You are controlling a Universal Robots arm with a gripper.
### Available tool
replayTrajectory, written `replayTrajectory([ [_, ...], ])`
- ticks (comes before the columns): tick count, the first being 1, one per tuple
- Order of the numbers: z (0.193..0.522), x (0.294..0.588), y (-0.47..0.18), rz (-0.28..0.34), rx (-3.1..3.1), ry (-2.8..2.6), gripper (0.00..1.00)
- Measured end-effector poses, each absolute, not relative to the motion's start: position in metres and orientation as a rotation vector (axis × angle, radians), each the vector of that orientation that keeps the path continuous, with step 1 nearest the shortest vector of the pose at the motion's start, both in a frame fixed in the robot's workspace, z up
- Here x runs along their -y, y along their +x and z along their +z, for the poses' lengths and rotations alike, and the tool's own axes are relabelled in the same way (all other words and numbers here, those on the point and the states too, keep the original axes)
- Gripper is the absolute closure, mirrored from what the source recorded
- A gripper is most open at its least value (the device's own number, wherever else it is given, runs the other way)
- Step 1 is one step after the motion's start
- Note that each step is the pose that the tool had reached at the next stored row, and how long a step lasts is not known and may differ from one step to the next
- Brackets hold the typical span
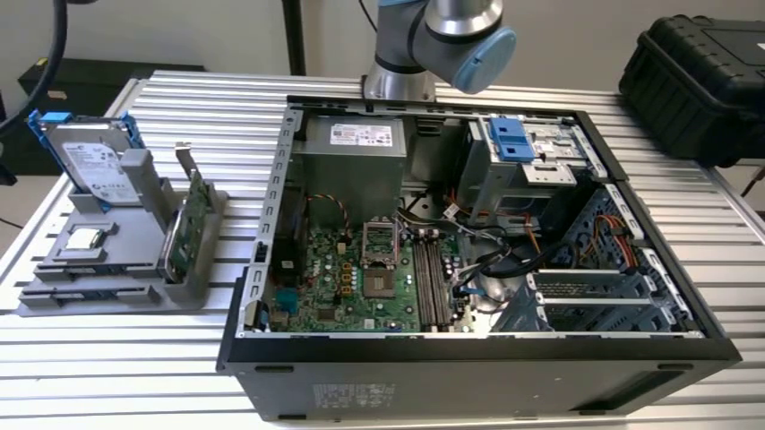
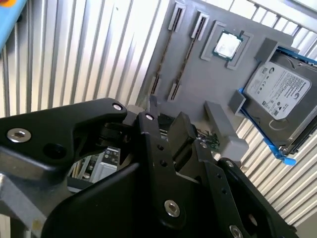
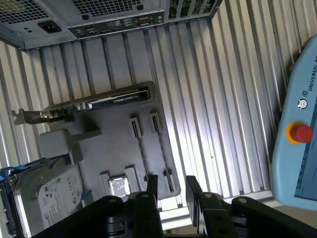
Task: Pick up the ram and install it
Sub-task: 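Pick up the ram and move it above insertion slot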
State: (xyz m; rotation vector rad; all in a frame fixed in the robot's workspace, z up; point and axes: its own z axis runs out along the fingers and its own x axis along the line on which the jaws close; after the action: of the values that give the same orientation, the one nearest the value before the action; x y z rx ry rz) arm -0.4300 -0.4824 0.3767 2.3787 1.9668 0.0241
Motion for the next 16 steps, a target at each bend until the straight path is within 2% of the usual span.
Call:
replayTrajectory([
  [16, 0.3735, 0.4819, -0.43, 0.025, -2.007, 2.344, 0.0],
])
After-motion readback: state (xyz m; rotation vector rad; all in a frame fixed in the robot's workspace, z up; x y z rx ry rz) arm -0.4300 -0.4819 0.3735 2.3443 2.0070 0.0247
